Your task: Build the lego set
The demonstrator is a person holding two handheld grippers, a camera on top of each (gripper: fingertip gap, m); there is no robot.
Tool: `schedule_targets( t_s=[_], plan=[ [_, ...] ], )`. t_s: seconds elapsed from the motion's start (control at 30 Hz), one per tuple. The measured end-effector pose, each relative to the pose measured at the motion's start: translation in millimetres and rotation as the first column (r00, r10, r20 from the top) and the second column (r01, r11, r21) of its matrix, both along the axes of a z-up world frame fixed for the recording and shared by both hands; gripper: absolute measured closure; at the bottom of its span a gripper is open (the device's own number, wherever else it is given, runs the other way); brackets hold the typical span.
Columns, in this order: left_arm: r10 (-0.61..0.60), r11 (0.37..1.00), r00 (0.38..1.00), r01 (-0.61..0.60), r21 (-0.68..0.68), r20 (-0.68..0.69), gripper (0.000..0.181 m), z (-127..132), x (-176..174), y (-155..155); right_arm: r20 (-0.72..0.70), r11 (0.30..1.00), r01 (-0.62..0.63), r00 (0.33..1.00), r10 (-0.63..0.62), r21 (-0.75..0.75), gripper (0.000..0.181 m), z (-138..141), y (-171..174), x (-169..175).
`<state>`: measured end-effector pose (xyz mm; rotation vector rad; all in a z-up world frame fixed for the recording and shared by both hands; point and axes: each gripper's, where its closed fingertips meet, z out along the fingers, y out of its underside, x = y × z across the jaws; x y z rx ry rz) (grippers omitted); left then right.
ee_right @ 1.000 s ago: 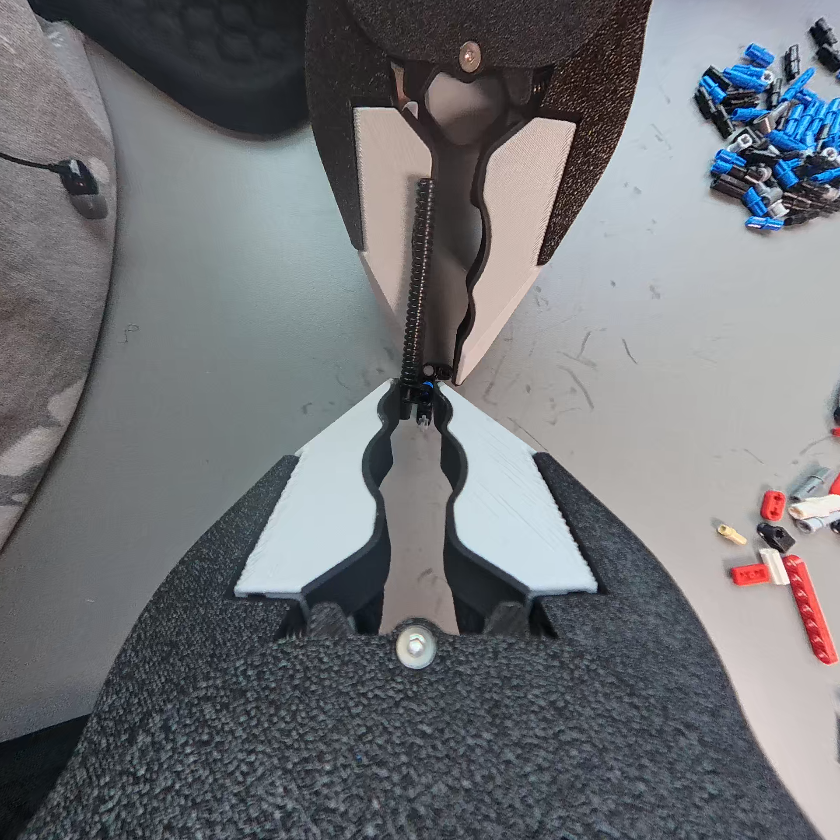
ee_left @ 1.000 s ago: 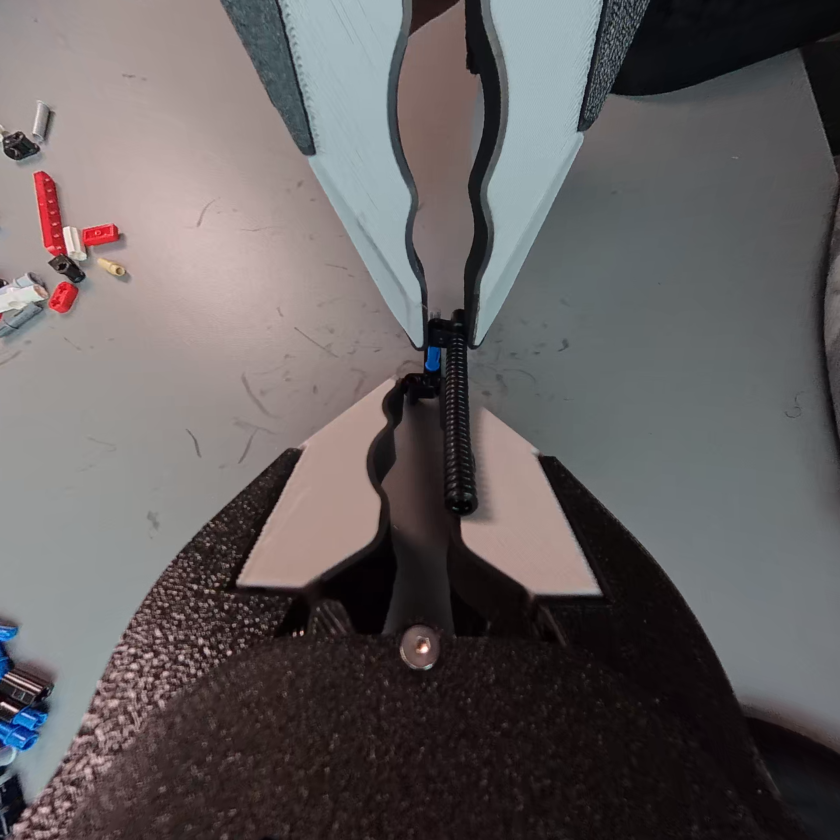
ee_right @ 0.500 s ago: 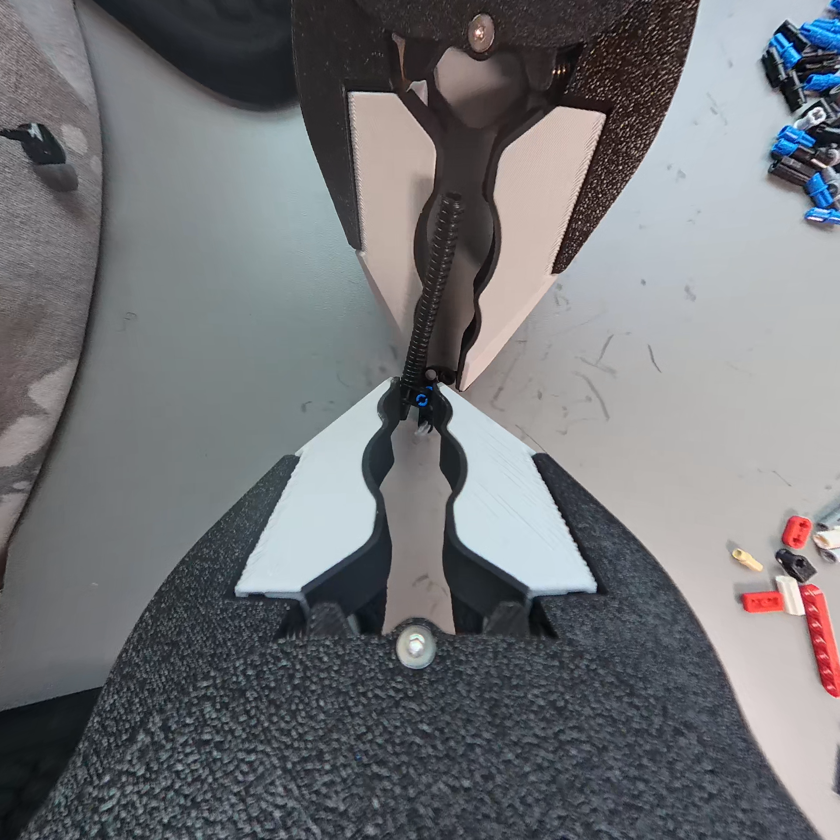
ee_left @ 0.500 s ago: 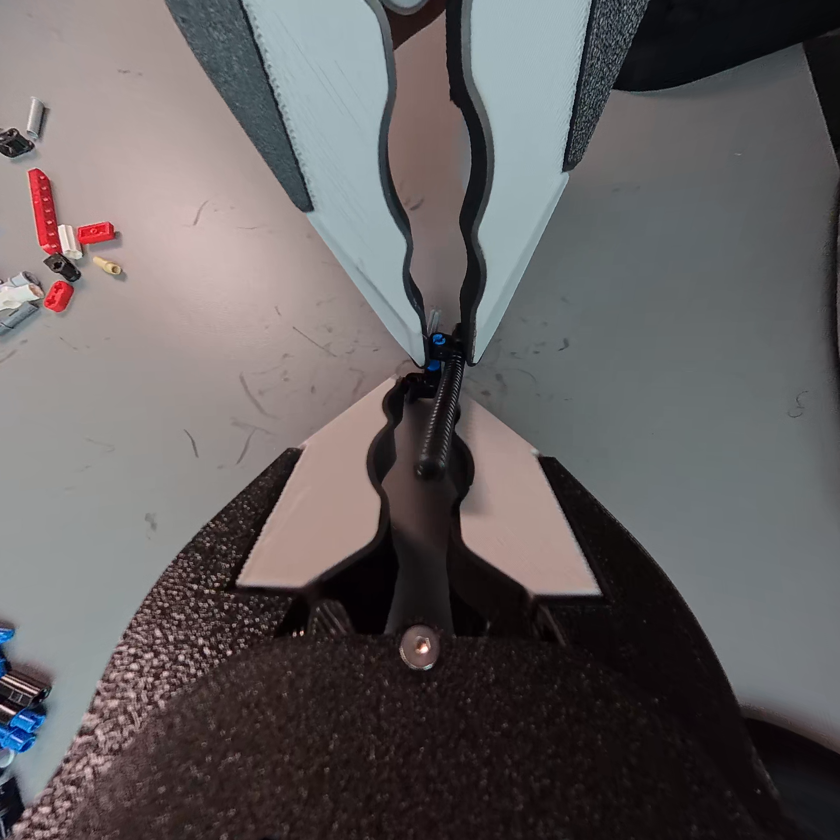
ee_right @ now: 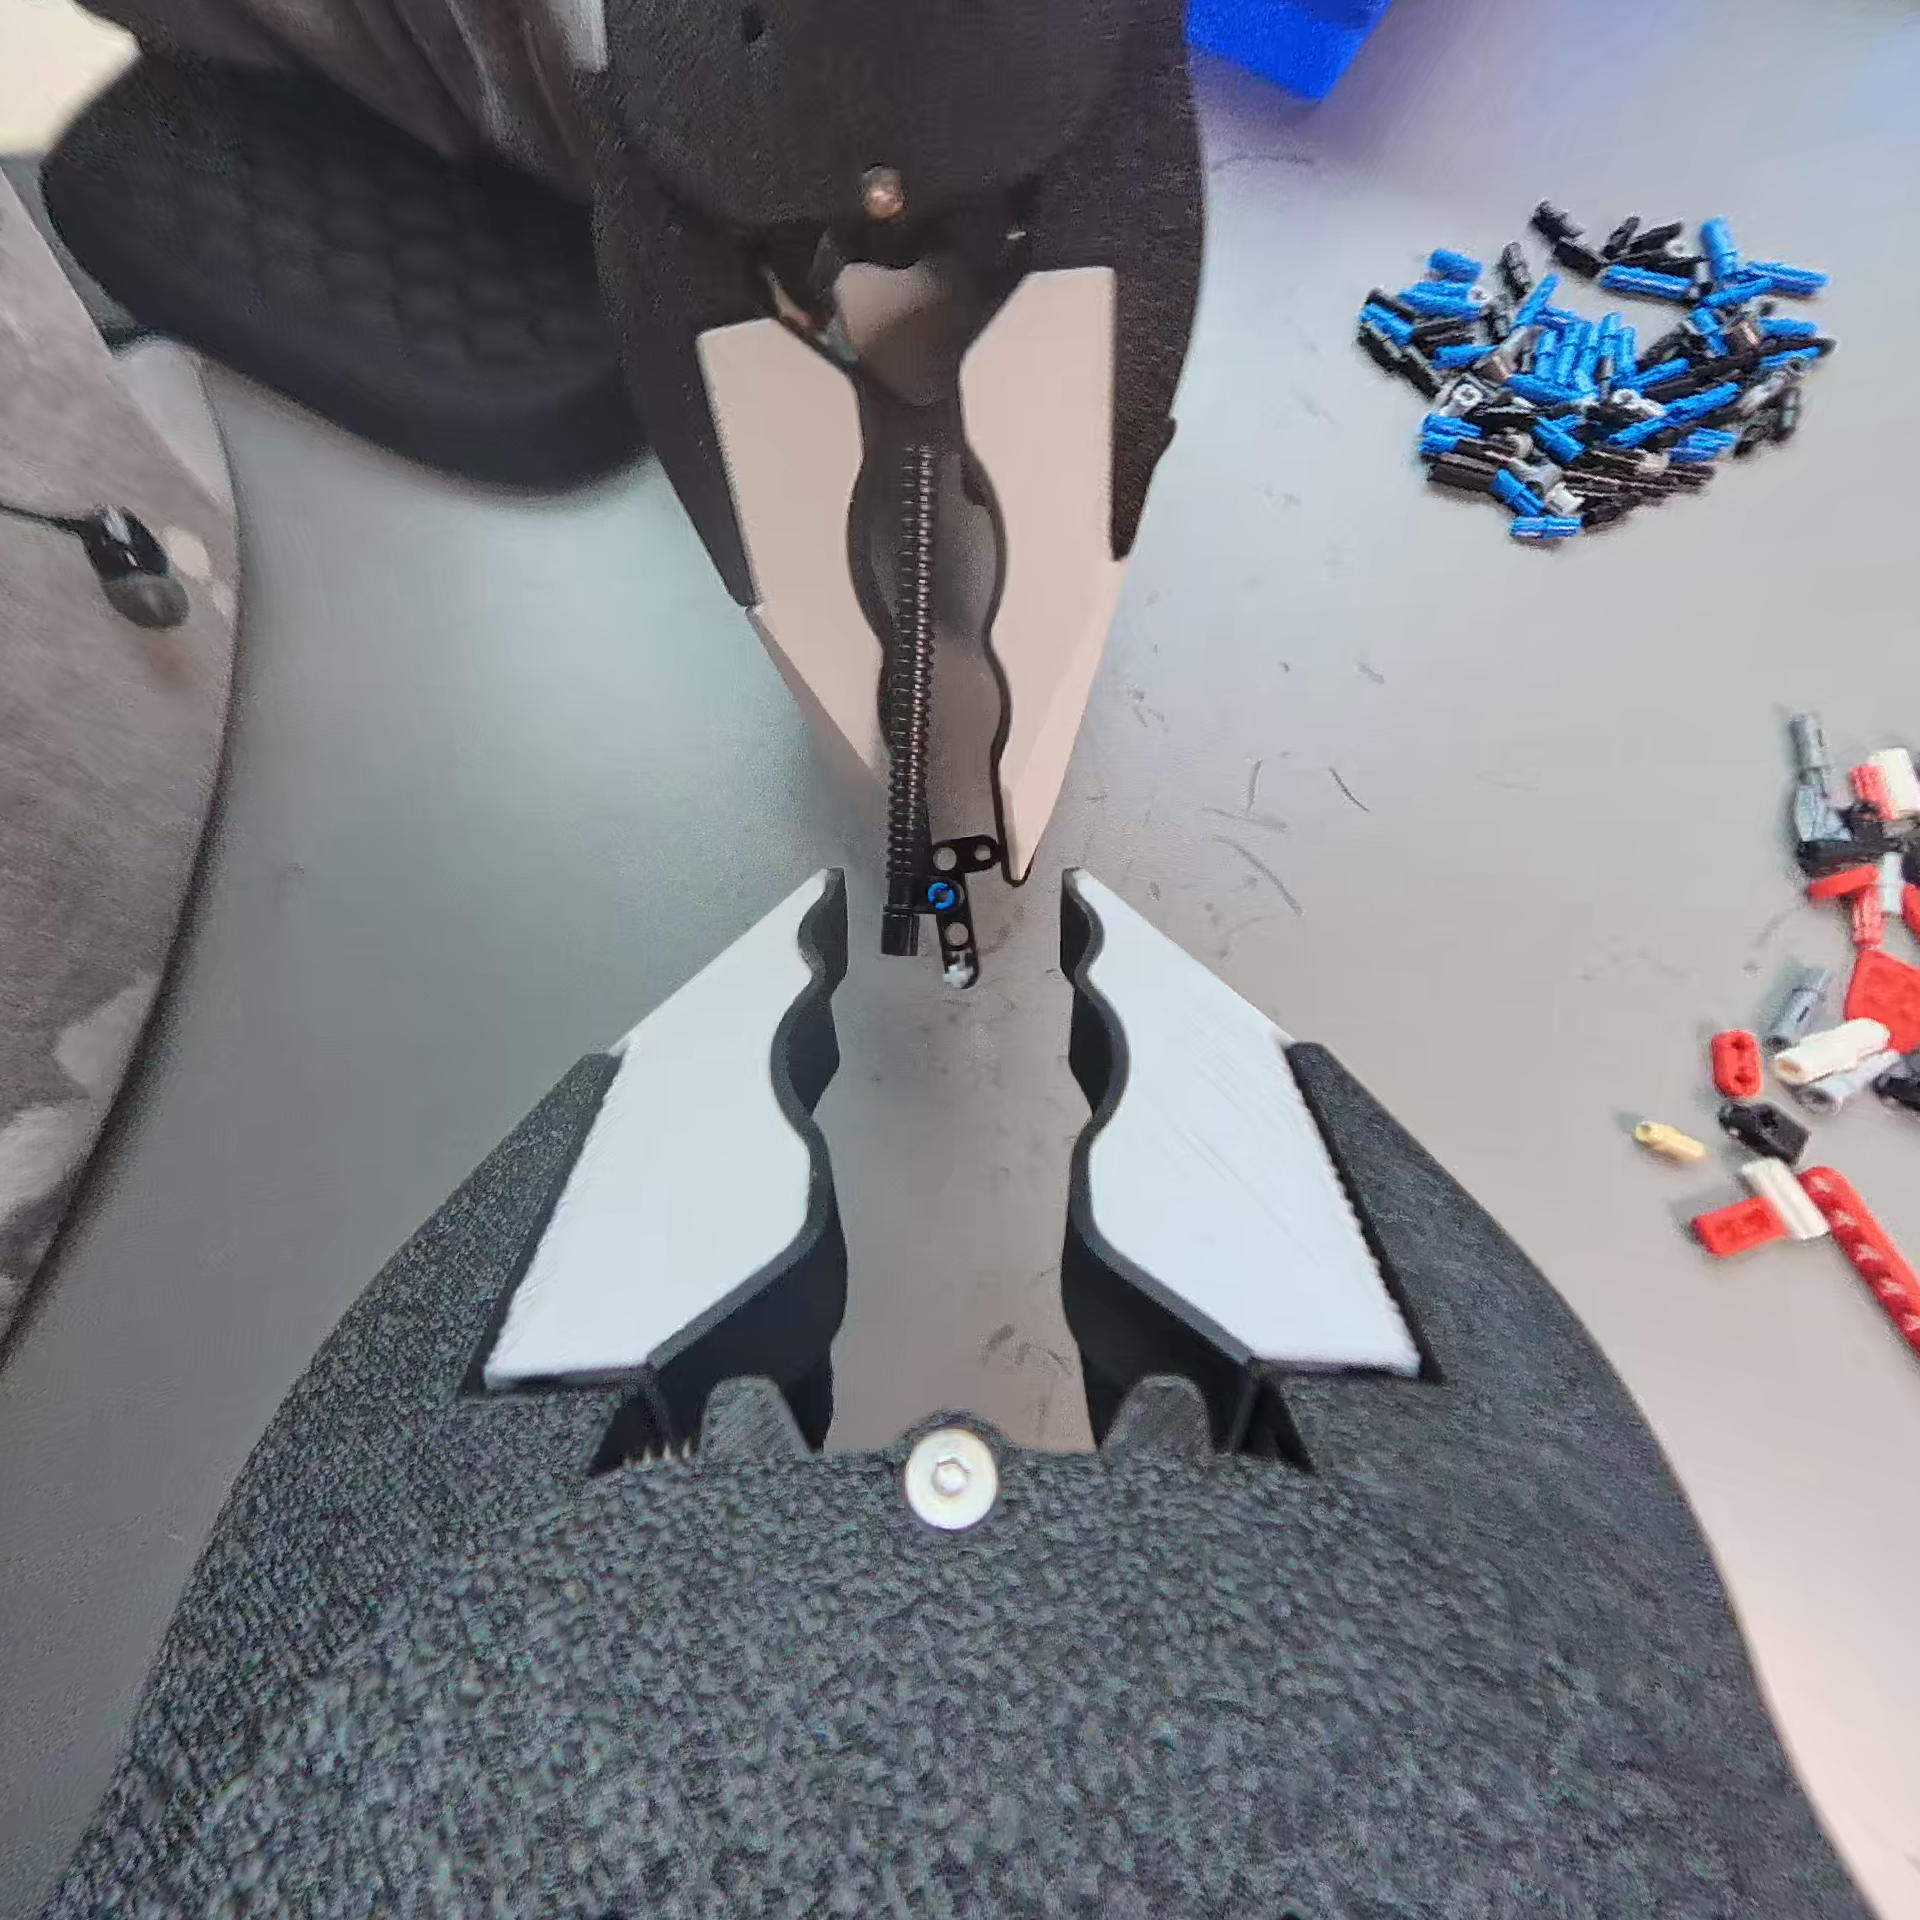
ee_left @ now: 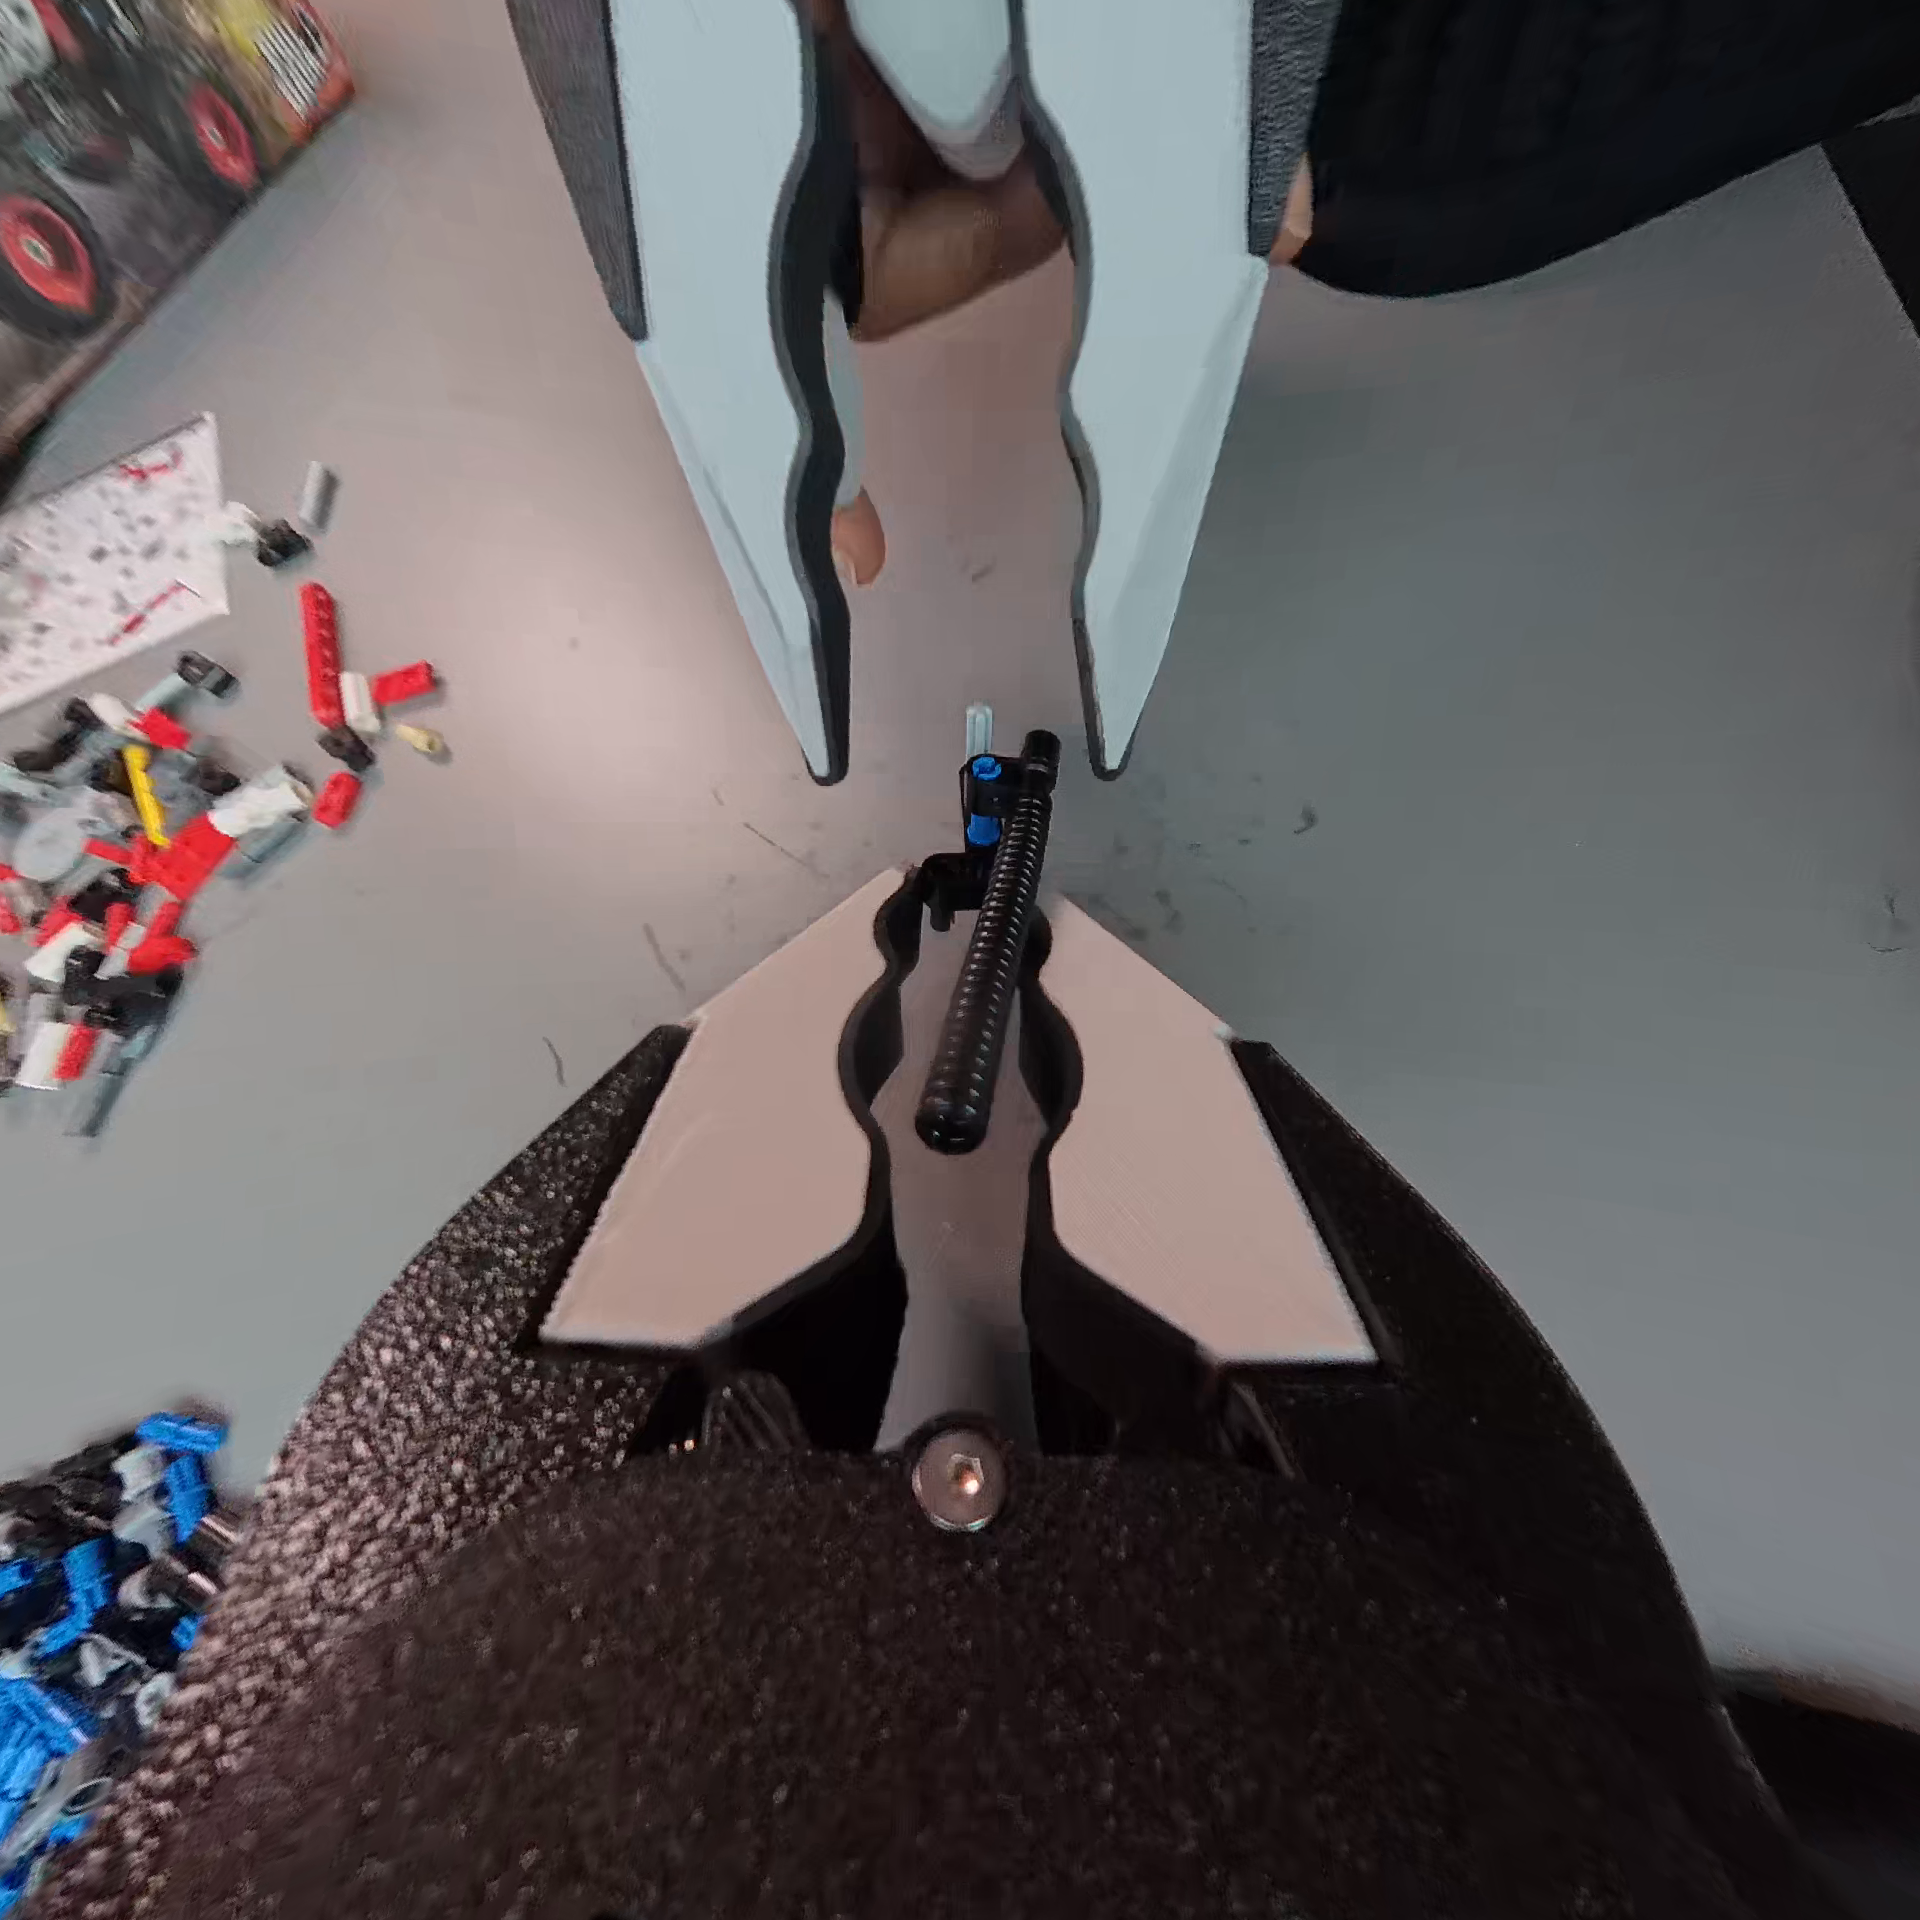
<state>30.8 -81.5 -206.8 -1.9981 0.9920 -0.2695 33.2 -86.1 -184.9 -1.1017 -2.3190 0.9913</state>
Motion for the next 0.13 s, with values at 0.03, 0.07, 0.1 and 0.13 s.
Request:
schedule_targets(
  t_s=[0.03,0.07,0.1,0.13],
  plan=[
    [0.003,0.998,1.0,-0.003,0.063,-0.002,0.166,8,-2,3,-0.009,0.996,0.036,0.999,-0.037,-0.077,0.138,5,3,-1],
    [0.027,0.991,1.0,-0.025,0.132,-0.013,0.166,17,-7,8,-0.015,0.985,0.07,0.997,-0.074,-0.155,0.136,10,7,-2],
    [0.061,0.976,0.998,-0.054,0.209,-0.029,0.165,28,-13,13,-0.022,0.969,0.102,0.994,-0.11,-0.226,0.135,16,10,-4],
    [0.092,0.954,0.995,-0.076,0.29,-0.04,0.165,40,-19,17,-0.036,0.948,0.129,0.989,-0.146,-0.291,0.135,22,12,-7]
  ],
)
